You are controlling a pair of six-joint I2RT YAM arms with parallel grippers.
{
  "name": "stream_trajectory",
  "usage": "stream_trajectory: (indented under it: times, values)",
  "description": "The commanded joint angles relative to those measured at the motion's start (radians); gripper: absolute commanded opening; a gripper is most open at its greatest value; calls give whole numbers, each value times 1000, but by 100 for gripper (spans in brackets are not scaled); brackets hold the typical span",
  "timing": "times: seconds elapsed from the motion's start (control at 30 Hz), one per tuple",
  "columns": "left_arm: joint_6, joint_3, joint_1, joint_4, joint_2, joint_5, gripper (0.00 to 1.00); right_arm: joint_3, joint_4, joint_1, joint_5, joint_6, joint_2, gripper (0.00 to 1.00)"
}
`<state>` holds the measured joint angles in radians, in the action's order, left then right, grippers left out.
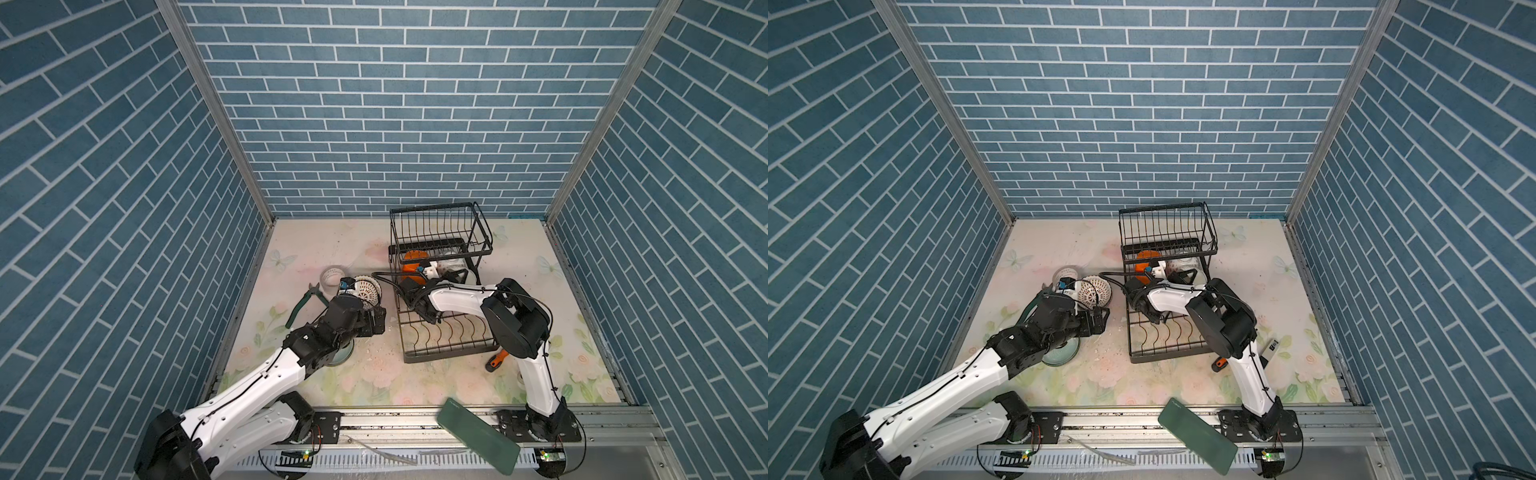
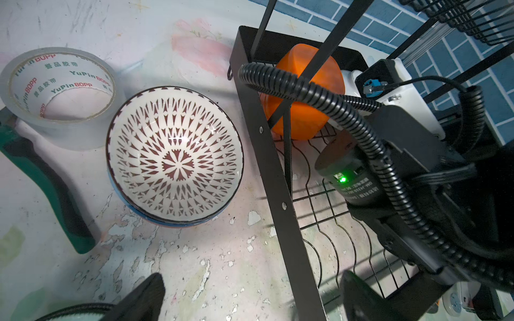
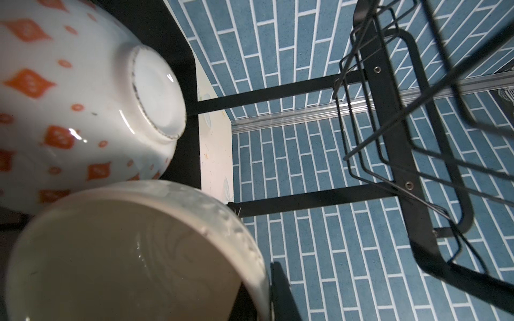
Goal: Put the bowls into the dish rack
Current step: 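Lower the white bowl into the rack slots beside the orange-diamond bowl, then open the right gripper to release the white bowl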
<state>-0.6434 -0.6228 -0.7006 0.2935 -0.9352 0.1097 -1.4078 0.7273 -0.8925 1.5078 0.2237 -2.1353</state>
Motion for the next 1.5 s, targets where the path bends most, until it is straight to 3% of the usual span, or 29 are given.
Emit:
stream_trajectory:
  times: [0.0,0.23,0.43,0.87,1.13,1.33,1.47]
  values:
    - [4,17,7,-1,9,-3,100,-17,26,-18,-229,48,-99,0]
    - [4,21,9,1,14,-3,100,-75,75,-23,-232,61,-147,1]
    - [5,16,11,3,12,-5,100,-71,66,-26,-274,62,-133,11]
    - [10,5,16,15,8,-6,100,-84,47,-26,-328,60,-75,50]
    - [11,-2,21,31,10,-4,100,-63,7,-26,-380,56,14,83]
    - [10,-1,22,35,9,-2,100,-32,-39,-27,-425,46,78,98]
    - [10,-1,23,37,9,0,100,-10,-66,-26,-446,43,118,99]
